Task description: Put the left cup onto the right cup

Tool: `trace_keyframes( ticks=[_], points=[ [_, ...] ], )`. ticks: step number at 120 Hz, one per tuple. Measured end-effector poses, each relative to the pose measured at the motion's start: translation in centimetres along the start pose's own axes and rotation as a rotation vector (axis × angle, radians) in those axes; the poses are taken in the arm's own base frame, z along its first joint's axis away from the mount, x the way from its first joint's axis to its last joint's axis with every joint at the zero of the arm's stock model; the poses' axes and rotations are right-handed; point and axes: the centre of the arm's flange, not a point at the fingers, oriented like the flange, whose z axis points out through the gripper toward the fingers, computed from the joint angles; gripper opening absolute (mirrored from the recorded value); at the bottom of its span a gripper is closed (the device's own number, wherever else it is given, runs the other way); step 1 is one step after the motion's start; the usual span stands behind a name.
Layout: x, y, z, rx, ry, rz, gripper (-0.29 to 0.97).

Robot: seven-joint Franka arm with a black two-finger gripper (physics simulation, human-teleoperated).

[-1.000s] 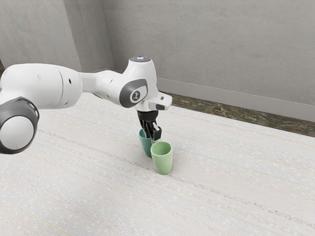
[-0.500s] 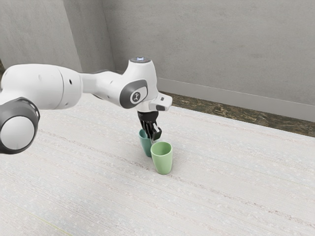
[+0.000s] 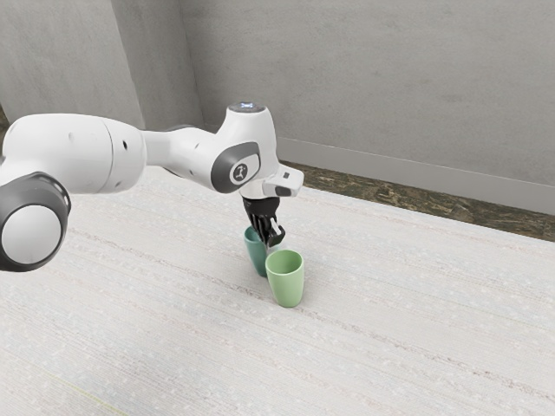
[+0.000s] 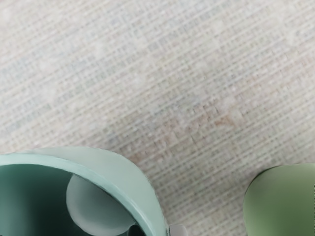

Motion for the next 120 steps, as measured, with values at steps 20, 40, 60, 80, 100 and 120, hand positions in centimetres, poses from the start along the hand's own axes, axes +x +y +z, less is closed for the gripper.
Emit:
trace_keyframes(
  ticks=[20,40,60,80,100,120],
  points=[
    [0.0,0.1,0.0,0.000,-0.001,0.001,-0.07],
    [-0.1,0.1,-0.4,0.004,0.002,0.001,-0.08],
    [-0.3,0.2,-1.7,0.015,0.008,-0.002,-0.09],
    [-0.9,0.2,-3.7,0.033,0.021,-0.008,-0.10],
    [-1.3,0.4,-6.3,0.048,0.035,-0.012,-0.10],
    [-1.7,0.5,-8.2,0.056,0.039,-0.015,-0.10]
  ],
)
